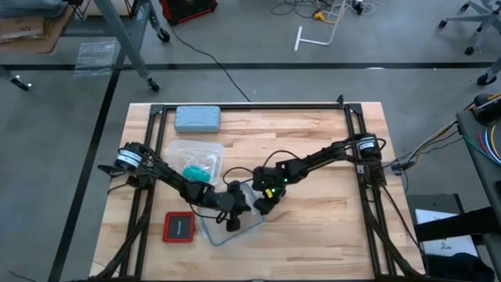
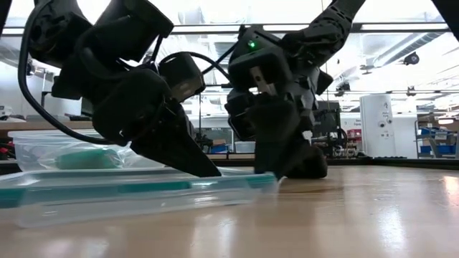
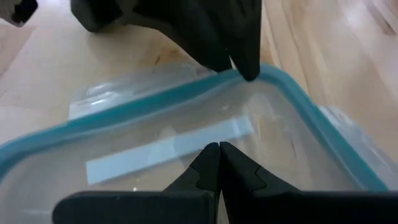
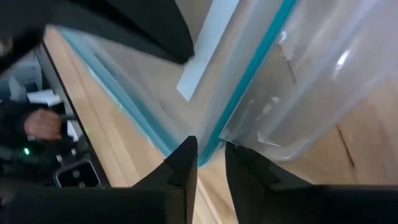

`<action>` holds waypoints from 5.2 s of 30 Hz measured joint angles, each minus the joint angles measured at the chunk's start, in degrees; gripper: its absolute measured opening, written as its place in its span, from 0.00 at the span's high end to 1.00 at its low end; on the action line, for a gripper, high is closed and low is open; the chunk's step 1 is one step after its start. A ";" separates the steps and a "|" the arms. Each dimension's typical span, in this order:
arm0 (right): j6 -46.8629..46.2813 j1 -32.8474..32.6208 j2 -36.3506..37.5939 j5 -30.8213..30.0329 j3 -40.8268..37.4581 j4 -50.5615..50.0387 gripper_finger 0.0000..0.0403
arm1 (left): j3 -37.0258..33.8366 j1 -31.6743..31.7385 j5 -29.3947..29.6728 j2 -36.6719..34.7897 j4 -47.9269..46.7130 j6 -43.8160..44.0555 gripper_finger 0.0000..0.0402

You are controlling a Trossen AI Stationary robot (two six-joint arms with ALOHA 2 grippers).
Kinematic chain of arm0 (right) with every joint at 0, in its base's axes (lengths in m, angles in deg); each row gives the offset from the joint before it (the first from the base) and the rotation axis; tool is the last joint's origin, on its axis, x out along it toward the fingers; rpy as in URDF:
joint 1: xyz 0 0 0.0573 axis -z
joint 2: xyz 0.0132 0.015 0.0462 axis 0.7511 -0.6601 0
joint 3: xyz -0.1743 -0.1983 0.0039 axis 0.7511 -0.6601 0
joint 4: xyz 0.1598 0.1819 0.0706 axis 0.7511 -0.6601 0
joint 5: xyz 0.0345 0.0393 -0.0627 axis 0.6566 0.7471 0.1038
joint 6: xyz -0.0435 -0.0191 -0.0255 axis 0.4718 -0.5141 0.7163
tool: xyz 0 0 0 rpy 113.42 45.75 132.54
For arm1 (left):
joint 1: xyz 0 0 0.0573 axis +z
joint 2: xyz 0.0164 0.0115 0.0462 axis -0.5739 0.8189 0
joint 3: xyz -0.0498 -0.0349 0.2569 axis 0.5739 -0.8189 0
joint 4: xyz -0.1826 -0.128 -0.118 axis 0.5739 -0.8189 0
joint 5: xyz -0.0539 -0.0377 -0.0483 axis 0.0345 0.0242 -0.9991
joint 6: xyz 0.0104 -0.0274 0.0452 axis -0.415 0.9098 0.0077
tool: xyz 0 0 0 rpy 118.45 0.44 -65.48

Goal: Roll bandage
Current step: Close the transparent food container

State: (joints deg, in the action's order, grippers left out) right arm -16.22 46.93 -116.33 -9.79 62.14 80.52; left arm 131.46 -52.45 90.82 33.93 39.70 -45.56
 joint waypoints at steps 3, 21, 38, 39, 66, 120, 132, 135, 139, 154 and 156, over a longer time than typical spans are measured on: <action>-1.97 0.10 0.00 -1.49 0.00 2.01 0.85 | 0.00 0.08 0.14 0.00 -0.04 0.33 1.00; 5.11 1.51 6.41 -5.97 -0.64 25.40 1.00 | -0.47 0.17 2.25 -7.11 -2.19 -1.18 1.00; 19.29 1.22 18.11 -25.49 -7.70 -6.27 1.00 | -2.37 -5.98 -15.40 -30.28 -36.67 24.56 1.00; 18.95 1.02 16.92 -25.29 -8.50 -5.74 1.00 | -2.89 -6.88 -15.52 -29.87 -37.05 26.28 1.00; 15.05 -0.39 2.23 -9.27 -4.54 16.17 1.00 | 0.17 -10.52 -9.92 -11.10 -26.16 29.82 1.00; 25.70 6.64 9.10 -12.55 -2.35 -1.72 0.36 | -0.02 -8.26 7.22 -8.22 -20.05 26.04 1.00; 20.67 5.49 -1.27 0.02 -0.12 10.42 0.36 | -0.46 -7.81 7.13 -7.81 -19.85 26.06 1.00; 18.55 5.38 -2.48 2.22 0.45 13.03 0.38 | -0.39 -7.76 8.07 -5.95 -17.88 26.09 1.00; 18.50 5.38 -3.41 4.49 2.43 11.08 0.38 | -0.17 -7.74 8.65 -1.36 -9.16 26.06 1.00; 22.54 5.14 -3.85 12.36 4.81 7.11 0.39 | 0.11 -7.41 10.64 0.94 -5.22 25.46 1.00; 22.69 5.14 -3.94 13.77 5.58 6.79 0.39 | 0.11 -7.41 10.63 0.94 -5.20 25.67 1.00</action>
State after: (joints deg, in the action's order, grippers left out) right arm 6.47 52.07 -120.28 3.98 67.72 87.31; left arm 131.57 -59.86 101.45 34.87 34.50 -19.88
